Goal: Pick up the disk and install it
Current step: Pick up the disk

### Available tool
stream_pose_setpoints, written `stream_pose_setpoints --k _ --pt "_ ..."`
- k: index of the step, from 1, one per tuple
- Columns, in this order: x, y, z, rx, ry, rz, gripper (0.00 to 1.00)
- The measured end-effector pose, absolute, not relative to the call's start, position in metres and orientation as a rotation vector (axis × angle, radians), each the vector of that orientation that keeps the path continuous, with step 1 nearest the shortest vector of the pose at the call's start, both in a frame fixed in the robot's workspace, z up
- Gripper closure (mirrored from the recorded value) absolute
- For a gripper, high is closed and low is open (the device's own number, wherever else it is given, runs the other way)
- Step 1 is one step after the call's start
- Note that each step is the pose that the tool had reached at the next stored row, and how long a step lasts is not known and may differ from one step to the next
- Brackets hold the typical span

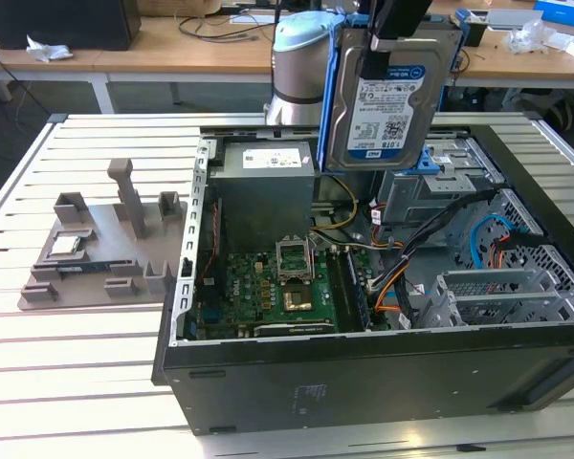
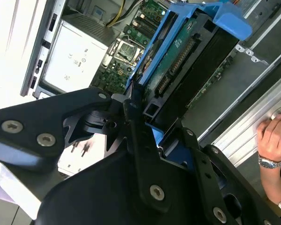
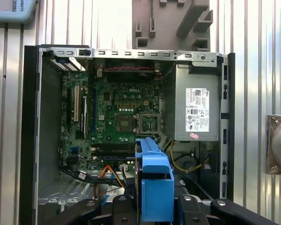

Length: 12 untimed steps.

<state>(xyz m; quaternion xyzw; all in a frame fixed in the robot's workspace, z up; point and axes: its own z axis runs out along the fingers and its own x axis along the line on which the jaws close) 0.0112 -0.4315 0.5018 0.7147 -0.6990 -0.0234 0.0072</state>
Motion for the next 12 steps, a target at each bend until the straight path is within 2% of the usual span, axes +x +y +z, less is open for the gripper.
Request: stream_pose_setpoints --k 12 --pt "0.013 -0.449 0.502 2.235 -2.186 -0.073 0.64"
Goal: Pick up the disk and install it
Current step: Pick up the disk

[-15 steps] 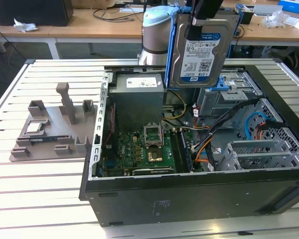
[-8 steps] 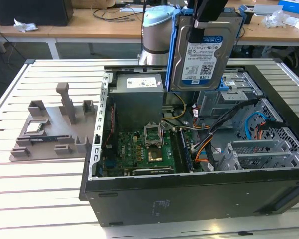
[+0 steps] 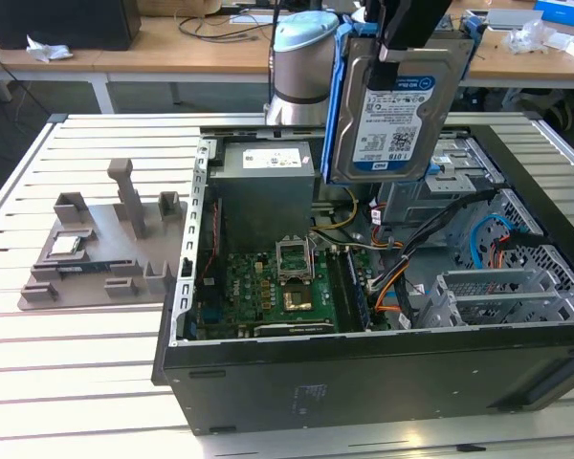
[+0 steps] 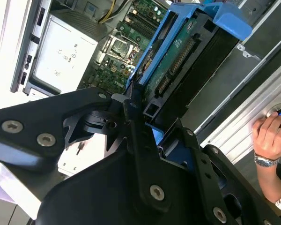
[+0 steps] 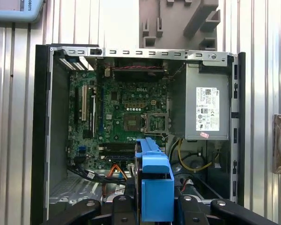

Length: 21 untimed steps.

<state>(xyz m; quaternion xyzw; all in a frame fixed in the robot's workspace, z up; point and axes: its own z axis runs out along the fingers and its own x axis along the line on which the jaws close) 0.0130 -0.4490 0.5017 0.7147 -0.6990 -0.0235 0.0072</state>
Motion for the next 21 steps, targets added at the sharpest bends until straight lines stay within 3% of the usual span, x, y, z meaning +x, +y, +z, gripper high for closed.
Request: stream_pose_setpoints --k 21 --pt "0.014 -0.487 0.501 2.235 -2.186 -0.073 0.64"
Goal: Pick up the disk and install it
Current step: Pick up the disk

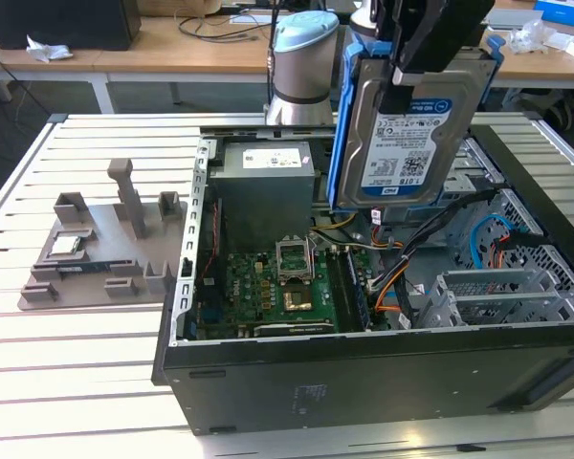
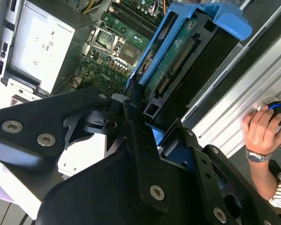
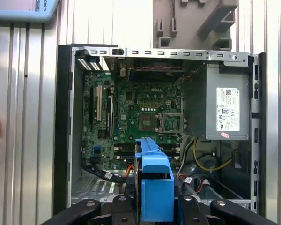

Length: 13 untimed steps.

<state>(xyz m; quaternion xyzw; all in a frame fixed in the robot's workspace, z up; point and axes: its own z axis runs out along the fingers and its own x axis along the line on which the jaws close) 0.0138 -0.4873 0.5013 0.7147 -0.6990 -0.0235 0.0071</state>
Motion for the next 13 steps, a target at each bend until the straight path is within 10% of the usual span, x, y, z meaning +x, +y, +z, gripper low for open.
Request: stream_pose_setpoints --k 13 --pt "0.014 -0.509 0.501 2.235 -2.186 -0.073 0.64"
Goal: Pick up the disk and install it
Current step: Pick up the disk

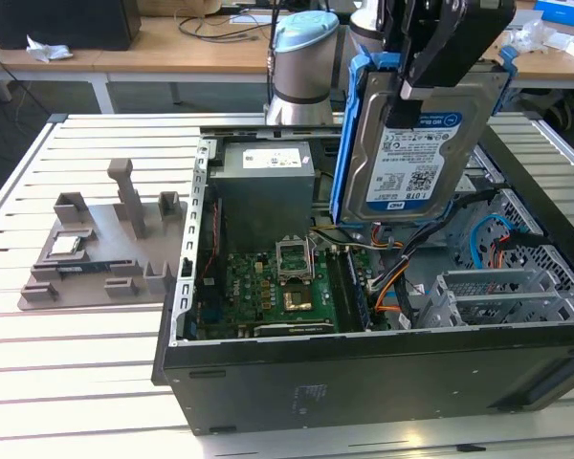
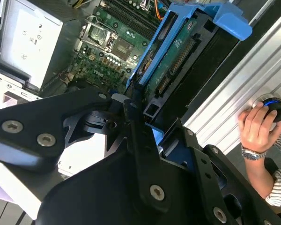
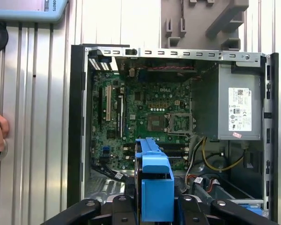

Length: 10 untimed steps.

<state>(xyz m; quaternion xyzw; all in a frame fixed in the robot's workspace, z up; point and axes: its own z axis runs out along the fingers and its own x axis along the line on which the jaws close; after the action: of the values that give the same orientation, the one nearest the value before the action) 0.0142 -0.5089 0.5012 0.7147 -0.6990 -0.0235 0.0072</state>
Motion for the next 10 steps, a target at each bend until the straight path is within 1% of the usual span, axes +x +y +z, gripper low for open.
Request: stream_pose_setpoints --k 2,4,10 --pt "0.015 -0.540 0.501 2.235 -2.186 -0.073 0.64" --pt "0.015 -0.554 0.501 2.235 -2.186 -0.073 0.64" --pt "0.016 -0.568 0.501 2.236 -2.186 -0.074 0.64"
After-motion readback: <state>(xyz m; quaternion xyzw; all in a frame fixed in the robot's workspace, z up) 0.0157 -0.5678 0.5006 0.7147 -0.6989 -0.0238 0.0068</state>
